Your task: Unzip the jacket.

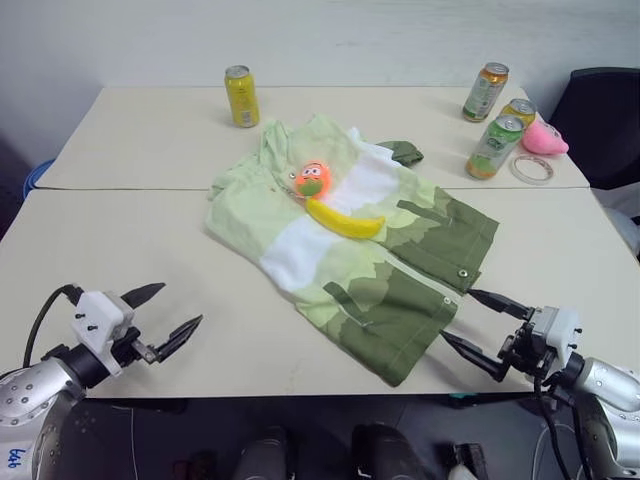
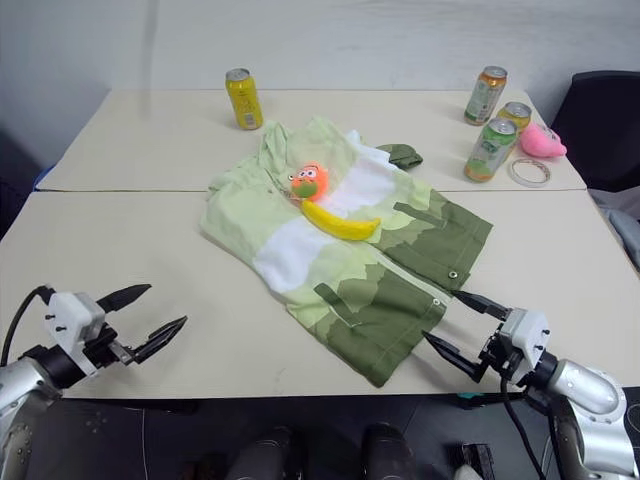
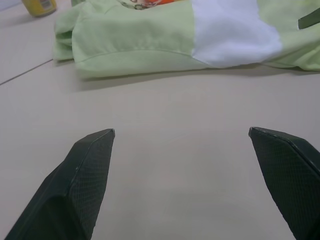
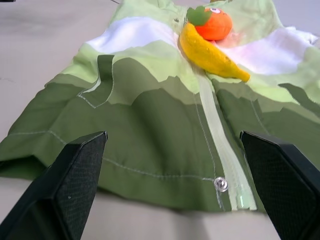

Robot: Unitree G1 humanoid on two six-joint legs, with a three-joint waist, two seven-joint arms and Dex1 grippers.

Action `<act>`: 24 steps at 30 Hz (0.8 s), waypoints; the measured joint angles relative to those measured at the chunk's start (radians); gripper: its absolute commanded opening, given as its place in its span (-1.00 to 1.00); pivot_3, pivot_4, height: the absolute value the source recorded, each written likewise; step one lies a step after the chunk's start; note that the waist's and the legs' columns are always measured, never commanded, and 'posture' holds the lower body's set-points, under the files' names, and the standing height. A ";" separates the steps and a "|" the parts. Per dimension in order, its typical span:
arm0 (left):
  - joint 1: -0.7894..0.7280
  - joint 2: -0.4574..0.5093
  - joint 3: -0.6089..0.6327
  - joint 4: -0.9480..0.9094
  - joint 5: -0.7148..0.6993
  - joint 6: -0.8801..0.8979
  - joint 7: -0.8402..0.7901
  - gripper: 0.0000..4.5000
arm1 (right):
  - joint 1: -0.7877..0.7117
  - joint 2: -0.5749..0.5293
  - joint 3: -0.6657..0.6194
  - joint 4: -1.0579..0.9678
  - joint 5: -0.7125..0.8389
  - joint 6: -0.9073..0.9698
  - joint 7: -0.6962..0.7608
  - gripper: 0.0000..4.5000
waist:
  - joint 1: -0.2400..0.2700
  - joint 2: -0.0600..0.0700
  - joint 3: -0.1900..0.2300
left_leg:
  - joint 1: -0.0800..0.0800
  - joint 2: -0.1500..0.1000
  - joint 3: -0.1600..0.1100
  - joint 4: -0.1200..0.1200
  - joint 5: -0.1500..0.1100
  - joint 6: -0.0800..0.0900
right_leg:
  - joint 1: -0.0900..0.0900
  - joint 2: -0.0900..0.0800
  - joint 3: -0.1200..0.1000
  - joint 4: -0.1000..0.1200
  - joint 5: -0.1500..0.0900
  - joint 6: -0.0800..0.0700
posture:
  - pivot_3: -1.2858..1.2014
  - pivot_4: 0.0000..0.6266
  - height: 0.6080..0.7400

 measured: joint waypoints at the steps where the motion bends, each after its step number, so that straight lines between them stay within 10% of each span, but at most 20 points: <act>1: 0.000 0.007 -0.001 -0.002 -0.003 0.016 -0.007 1.00 | 0.000 0.003 0.000 0.000 0.000 0.000 -0.001 0.98 | 0.000 0.000 0.000 | 0.000 0.000 0.000 0.001 0.000 0.000 | 0.000 0.000 0.000 0.000 0.000 0.000 | 0.03 -0.52 1.00; 15: -0.080 0.022 0.030 -0.011 -0.229 0.202 -0.057 1.00 | -0.040 0.095 0.057 -0.104 0.003 0.012 -0.081 0.98 | -0.002 0.000 0.000 | 0.000 0.000 0.000 0.001 0.001 -0.001 | 0.000 0.000 0.000 0.001 0.000 0.000 | 0.03 -0.52 1.00; 24: -0.350 -0.017 -0.030 -0.002 -0.331 0.535 0.263 1.00 | -0.222 0.181 0.076 -0.172 0.027 0.033 -0.250 0.98 | 0.007 0.000 0.000 | 0.000 -0.002 -0.004 0.002 0.002 0.000 | 0.001 -0.001 -0.001 0.004 0.000 0.000 | 0.03 -0.52 1.00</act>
